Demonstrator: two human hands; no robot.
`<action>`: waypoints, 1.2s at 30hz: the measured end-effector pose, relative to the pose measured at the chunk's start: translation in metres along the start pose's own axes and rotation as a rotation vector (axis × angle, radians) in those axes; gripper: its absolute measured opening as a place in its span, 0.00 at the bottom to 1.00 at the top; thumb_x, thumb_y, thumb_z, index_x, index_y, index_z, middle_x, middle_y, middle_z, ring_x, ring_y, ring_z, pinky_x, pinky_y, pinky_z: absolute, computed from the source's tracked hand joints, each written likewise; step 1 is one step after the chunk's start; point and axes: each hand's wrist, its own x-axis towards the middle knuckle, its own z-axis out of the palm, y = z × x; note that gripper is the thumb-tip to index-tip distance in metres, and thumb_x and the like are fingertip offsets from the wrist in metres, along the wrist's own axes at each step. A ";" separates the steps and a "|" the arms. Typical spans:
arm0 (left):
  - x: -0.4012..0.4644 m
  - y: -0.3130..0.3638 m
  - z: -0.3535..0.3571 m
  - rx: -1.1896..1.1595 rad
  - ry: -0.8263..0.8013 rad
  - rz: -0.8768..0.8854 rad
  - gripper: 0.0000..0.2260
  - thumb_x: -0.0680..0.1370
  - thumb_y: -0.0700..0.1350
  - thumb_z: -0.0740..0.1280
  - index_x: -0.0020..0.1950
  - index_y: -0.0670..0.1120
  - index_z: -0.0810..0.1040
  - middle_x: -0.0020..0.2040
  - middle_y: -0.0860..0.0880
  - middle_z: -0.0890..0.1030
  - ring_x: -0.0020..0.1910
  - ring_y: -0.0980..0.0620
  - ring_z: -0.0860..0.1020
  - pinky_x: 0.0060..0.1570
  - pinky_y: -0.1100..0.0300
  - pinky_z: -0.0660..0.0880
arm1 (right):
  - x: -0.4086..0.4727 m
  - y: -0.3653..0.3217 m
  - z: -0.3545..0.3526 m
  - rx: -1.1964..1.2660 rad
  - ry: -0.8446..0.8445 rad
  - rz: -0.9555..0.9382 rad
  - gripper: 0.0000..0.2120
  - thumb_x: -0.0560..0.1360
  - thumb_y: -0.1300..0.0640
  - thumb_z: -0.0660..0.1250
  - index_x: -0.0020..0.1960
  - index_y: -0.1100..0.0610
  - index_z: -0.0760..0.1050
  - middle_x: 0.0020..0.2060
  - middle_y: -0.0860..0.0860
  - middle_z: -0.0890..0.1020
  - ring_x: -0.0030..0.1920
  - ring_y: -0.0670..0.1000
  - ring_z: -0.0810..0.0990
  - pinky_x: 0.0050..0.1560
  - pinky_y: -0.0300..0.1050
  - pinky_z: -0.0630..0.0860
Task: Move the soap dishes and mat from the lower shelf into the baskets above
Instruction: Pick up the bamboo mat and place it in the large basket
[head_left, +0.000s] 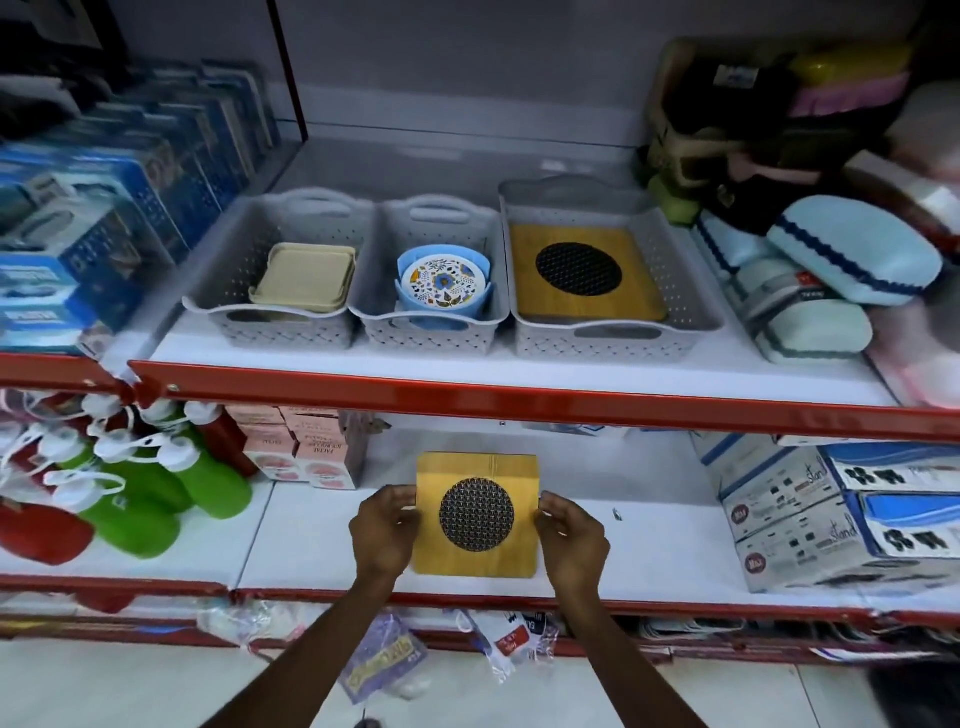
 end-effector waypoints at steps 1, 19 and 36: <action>-0.005 0.007 -0.008 -0.013 0.029 0.028 0.15 0.70 0.35 0.73 0.43 0.56 0.80 0.46 0.45 0.87 0.43 0.47 0.85 0.52 0.43 0.82 | -0.004 -0.010 -0.005 0.025 0.009 -0.024 0.15 0.71 0.71 0.74 0.50 0.52 0.84 0.39 0.35 0.85 0.42 0.33 0.83 0.47 0.30 0.79; -0.053 0.213 -0.123 -0.758 0.072 0.411 0.14 0.77 0.35 0.67 0.56 0.52 0.82 0.46 0.57 0.87 0.44 0.60 0.81 0.36 0.65 0.79 | -0.024 -0.236 -0.089 0.676 0.063 -0.426 0.13 0.76 0.62 0.70 0.56 0.47 0.83 0.51 0.41 0.87 0.54 0.47 0.85 0.53 0.58 0.83; -0.009 0.266 -0.097 -0.646 -0.203 0.304 0.15 0.72 0.29 0.70 0.58 0.38 0.81 0.50 0.43 0.86 0.41 0.57 0.83 0.35 0.70 0.78 | 0.037 -0.249 -0.137 0.488 -0.045 -0.449 0.11 0.73 0.67 0.74 0.52 0.54 0.83 0.46 0.42 0.85 0.45 0.34 0.83 0.42 0.26 0.76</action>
